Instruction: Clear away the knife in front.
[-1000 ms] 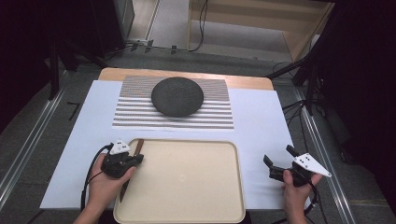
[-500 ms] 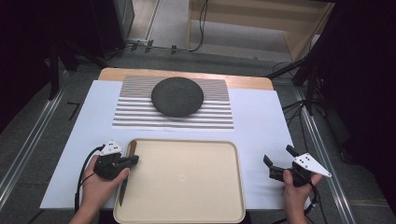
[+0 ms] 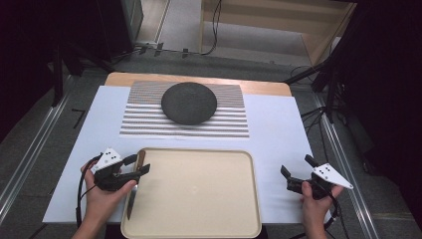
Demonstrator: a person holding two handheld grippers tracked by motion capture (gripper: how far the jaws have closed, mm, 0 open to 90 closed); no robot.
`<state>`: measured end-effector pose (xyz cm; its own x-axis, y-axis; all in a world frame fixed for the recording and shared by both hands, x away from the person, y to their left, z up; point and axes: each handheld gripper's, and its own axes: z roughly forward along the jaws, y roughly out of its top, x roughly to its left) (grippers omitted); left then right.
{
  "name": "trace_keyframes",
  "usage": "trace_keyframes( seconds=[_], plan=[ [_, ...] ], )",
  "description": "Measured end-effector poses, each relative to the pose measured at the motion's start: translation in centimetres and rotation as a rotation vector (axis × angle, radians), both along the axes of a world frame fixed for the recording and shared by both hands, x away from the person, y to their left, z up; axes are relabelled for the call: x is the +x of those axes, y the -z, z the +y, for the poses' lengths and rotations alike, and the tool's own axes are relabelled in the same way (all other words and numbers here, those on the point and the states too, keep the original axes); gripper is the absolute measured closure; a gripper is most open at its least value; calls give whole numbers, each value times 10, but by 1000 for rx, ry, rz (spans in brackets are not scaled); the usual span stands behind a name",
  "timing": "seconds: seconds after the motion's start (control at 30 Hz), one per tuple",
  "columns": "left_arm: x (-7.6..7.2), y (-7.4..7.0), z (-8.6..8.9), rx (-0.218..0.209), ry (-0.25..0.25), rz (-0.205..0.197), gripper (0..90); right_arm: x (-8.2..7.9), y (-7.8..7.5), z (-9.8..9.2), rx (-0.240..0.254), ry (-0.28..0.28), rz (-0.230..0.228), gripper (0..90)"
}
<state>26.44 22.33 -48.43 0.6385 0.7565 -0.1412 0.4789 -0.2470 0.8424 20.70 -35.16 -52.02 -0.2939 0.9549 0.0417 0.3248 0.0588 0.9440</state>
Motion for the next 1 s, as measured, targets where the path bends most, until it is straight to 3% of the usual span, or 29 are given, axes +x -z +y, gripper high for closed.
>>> trace_keyframes(
  seconds=[0.17,0.3,0.63,0.9,1.0],
  plan=[
    [1,-2,8,-46,-17,-5,140,0,0,0,0,0,0,0],
    [0,-4,15,-59,-13,-34,0,0,0,0,2,0,0,0],
    [-2,-6,37,-84,-97,-99,0,0,0,0,2,0,0,0],
    [1,-3,53,-58,-132,-95,0,0,0,0,2,-1,0,0],
    [-1,-1,65,-77,-148,-90,0,0,0,0,3,-2,-2,0]
  ],
)
